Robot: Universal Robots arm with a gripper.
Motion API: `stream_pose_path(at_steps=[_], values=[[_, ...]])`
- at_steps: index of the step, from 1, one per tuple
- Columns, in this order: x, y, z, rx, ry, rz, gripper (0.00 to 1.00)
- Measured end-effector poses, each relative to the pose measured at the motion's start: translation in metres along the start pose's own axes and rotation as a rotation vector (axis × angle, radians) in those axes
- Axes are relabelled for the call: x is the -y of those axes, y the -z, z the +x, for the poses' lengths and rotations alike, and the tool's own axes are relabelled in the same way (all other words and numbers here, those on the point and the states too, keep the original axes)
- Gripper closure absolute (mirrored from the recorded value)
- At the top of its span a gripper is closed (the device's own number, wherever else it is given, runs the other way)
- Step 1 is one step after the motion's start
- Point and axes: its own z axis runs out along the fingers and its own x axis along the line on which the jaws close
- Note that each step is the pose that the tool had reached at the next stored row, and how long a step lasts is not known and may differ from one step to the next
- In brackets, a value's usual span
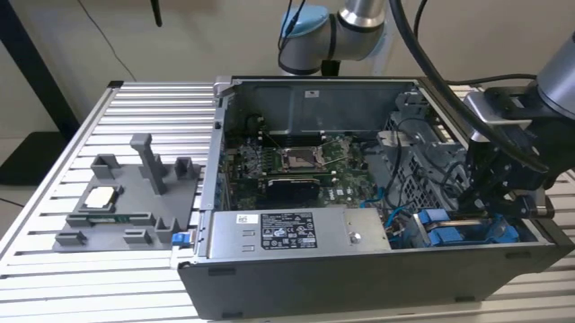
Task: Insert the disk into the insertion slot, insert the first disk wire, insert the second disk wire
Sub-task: 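Insert the second disk wire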
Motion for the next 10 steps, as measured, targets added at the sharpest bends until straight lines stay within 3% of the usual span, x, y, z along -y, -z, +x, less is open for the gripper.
stream_pose_path(at_steps=[4, 6, 7, 8, 10], values=[[0.0, -0.0044, 0.0006, -0.0019, 0.0, 0.0003, 0.84], [0.0, -0.0058, 0.0007, 0.0011, 0.0, 0.0003, 0.83], [0.0, -0.0059, 0.0008, 0.0011, 0.0, 0.0002, 0.83], [0.0, -0.0049, 0.0006, 0.0001, 0.0, 0.0002, 0.76], [0.0, -0.0011, 0.0002, -0.0001, 0.0, 0.0002, 0.76]])
